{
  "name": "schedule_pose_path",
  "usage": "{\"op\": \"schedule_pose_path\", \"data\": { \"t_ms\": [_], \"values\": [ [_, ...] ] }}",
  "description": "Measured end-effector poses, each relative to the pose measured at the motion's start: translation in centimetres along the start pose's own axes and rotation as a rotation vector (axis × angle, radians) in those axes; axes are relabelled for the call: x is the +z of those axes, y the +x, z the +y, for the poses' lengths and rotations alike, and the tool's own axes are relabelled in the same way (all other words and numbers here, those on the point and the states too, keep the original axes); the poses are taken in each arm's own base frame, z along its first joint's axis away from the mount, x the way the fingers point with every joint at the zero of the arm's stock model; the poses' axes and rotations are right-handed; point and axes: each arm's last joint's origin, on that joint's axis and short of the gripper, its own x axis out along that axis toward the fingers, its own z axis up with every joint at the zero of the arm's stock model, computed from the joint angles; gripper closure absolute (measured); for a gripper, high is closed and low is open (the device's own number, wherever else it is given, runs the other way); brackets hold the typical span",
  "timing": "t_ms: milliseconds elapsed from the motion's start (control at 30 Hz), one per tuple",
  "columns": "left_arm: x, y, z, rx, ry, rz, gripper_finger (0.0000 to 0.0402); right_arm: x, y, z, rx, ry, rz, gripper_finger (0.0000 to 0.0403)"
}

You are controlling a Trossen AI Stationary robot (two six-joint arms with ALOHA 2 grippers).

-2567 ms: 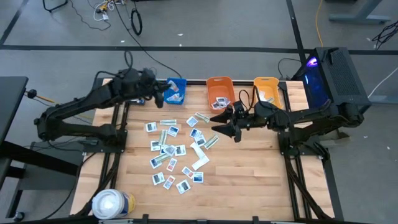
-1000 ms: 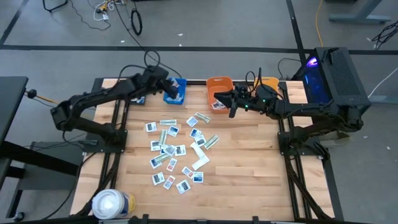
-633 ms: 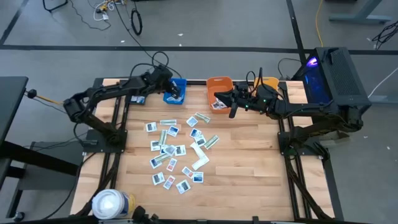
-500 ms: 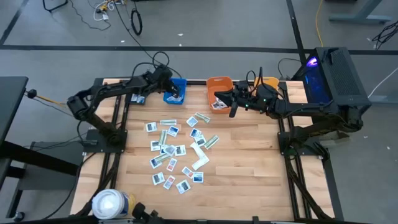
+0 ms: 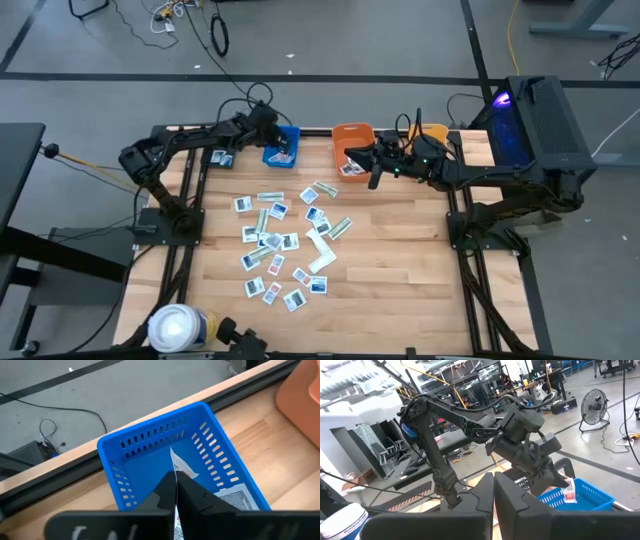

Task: Pick & Place First Aid Supplies
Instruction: Put the ointment pack into the blue bin, then put the bandage into the yellow bin

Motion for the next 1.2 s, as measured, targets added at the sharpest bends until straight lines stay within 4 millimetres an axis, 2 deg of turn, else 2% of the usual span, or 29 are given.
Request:
{"op": "schedule_pose_path", "data": {
  "t_ms": [167,433,567,667,833,1033,1200],
  "values": [
    [0.0,0.0,0.0,0.001,-0.011,0.001,0.0349,0.0,0.0,0.0,-0.002,-0.002,0.004,0.0385],
    [0.0,-0.1,0.0,-0.011,-0.024,0.003,0.0249,0.0,0.0,0.0,-0.002,0.000,0.005,0.0385],
    [0.0,-0.3,-0.3,-0.094,-0.031,0.023,0.0209,0.0,0.0,0.0,-0.002,0.000,0.005,0.0385],
    [0.2,-1.1,-0.8,-0.185,-0.050,0.024,0.0195,-0.1,0.0,-0.1,-0.006,0.001,0.015,0.0385],
    [0.8,-3.8,-2.1,-0.293,-0.019,-0.028,0.0199,-0.8,0.0,-0.3,-0.021,-0.022,0.089,0.0385],
    [1.5,-8.6,-3.8,-0.395,0.059,-0.160,0.0217,-2.2,-0.3,-0.4,0.089,-0.110,0.263,0.0383],
    [1.6,-12.6,-5.1,-0.491,0.076,-0.253,0.0222,-3.4,-0.7,-0.6,0.128,-0.154,0.400,0.0354]
  ]
}}
